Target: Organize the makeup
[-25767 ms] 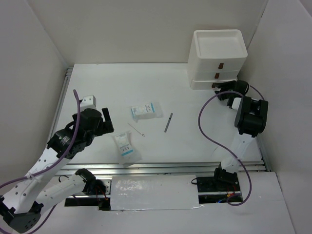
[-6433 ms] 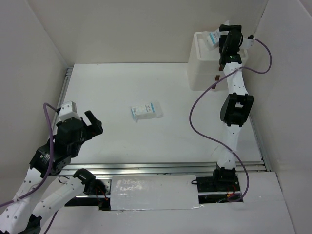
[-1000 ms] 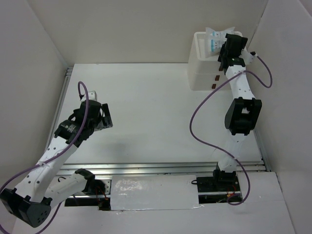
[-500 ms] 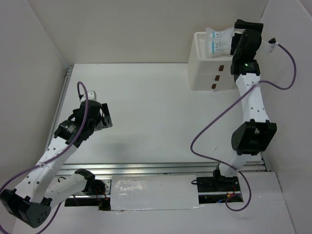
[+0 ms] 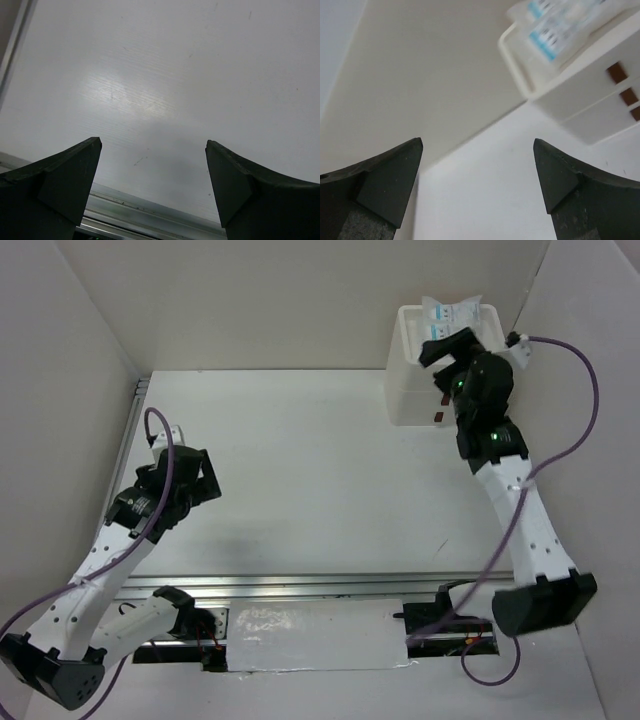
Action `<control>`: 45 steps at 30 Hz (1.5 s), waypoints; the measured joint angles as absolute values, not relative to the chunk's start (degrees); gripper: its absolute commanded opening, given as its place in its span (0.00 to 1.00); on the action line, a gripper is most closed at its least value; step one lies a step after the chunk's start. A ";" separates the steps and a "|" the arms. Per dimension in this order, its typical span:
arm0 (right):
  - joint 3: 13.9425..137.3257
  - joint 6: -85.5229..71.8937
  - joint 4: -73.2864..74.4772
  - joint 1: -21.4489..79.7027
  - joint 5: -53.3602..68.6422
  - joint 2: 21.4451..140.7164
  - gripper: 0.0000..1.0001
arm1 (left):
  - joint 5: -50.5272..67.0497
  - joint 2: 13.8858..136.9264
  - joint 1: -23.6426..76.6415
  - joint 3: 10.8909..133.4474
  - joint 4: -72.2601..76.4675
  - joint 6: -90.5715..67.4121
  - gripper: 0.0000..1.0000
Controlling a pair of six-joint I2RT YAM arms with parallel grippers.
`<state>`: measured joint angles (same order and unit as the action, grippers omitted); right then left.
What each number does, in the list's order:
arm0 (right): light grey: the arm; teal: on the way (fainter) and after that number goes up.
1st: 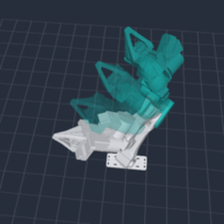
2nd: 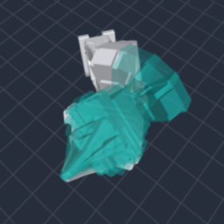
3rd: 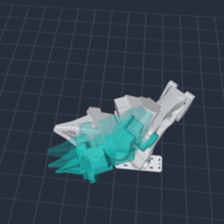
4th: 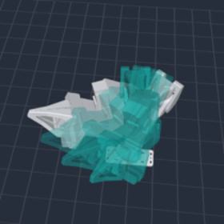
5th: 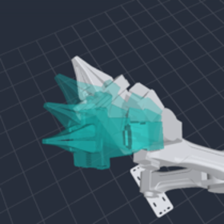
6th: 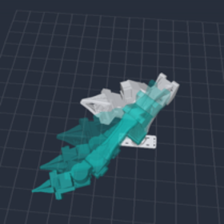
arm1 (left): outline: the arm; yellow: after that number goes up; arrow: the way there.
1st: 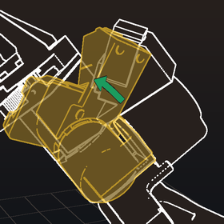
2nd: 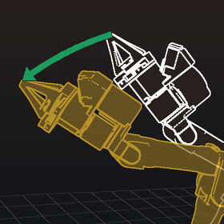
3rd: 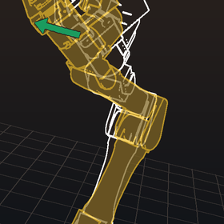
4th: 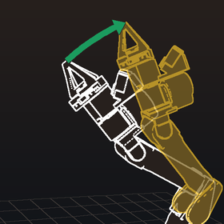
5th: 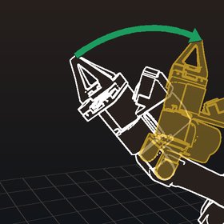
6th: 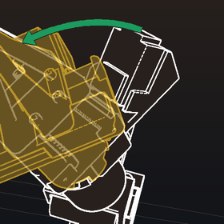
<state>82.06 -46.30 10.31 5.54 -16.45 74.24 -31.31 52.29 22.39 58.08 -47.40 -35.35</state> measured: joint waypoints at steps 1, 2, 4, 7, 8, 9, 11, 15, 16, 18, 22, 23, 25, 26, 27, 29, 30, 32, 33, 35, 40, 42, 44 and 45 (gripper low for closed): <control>80.34 -42.35 11.81 8.86 -15.88 70.85 1.00 | -32.34 52.49 22.24 58.85 -48.49 -36.38 0.99; 78.15 -39.24 12.91 11.64 -15.35 67.26 1.00 | -33.47 52.73 22.13 59.75 -49.41 -36.95 0.99; 72.03 -33.82 15.49 15.44 -13.45 57.47 1.00 | -35.81 52.82 21.78 61.67 -50.92 -38.48 0.99; 61.21 -29.12 18.33 15.22 -12.19 41.32 1.00 | -39.33 51.99 21.17 64.75 -52.69 -40.75 0.99; 58.67 -28.16 19.11 15.07 -11.57 36.80 1.00 | -40.16 51.22 21.08 65.25 -52.82 -40.99 0.99; 56.49 -27.03 20.53 15.07 -11.05 32.21 1.00 | -40.88 50.19 20.99 65.56 -52.93 -41.08 0.99; 54.68 -25.17 24.71 15.07 -10.59 26.17 1.00 | -42.13 47.33 20.86 65.93 -53.49 -40.99 0.99; 54.70 -24.43 31.05 17.23 -11.73 21.89 1.00 | -42.72 41.71 20.84 65.80 -54.04 -40.51 1.00; 54.65 -24.36 32.40 17.67 -11.68 20.84 1.00 | -42.50 40.12 20.84 65.17 -53.74 -40.38 0.99; 54.76 -24.32 34.57 18.24 -11.88 18.31 1.00 | -41.78 36.27 20.80 62.54 -52.88 -40.03 0.99; 54.85 -24.18 36.60 19.44 -13.37 14.41 1.00 | -40.82 32.84 20.80 58.39 -52.90 -39.27 0.99; 54.76 -24.10 36.84 19.77 -13.78 13.76 1.00 | -40.47 32.82 20.80 57.93 -52.73 -39.20 0.99; 54.26 -23.70 36.86 20.71 -14.63 12.56 1.00 | -39.64 32.84 20.80 57.19 -51.99 -39.03 0.99; 53.80 -23.44 36.91 21.32 -14.92 11.97 1.00 | -39.09 32.84 20.80 56.88 -51.79 -38.98 1.00; 53.21 -23.22 36.93 22.02 -15.38 11.49 1.00 | -38.70 32.91 20.80 56.75 -51.79 -38.96 0.99; 52.42 -22.92 37.06 23.18 -16.16 11.05 1.00 | -38.37 33.04 20.80 56.71 -51.62 -38.96 1.00; 52.10 -22.81 37.17 23.79 -16.53 10.98 1.00 | -38.20 33.19 20.80 56.71 -51.37 -38.96 0.99; 51.86 -22.63 37.43 24.60 -16.97 10.96 1.00 | -37.93 33.50 20.80 56.71 -51.07 -38.96 1.00; 51.83 -22.61 37.50 24.86 -17.17 10.96 1.00 | -37.71 33.58 20.80 56.71 -50.92 -38.96 0.99; 51.81 -22.55 37.50 25.15 -17.26 10.96 1.00 | -37.36 33.58 20.80 56.58 -50.70 -38.94 0.99; 51.59 -22.39 37.45 25.36 -17.34 11.00 1.00 | -36.75 33.10 20.80 56.47 -49.93 -38.74 0.99; 51.31 -22.39 37.34 25.36 -17.30 11.00 1.00 | -36.71 32.99 20.80 56.47 -49.69 -38.74 0.99; 51.07 -22.39 37.39 25.36 -17.17 11.09 1.00 | -36.64 32.99 20.80 56.47 -49.60 -38.63 0.99; 51.05 -22.39 37.43 25.36 -17.12 11.20 1.00 | -36.60 32.99 20.80 56.47 -49.56 -38.48 0.99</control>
<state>51.05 -22.39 37.43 25.36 -17.12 11.20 -36.60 32.99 20.80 56.47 -49.56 -38.48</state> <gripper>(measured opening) 0.997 0.994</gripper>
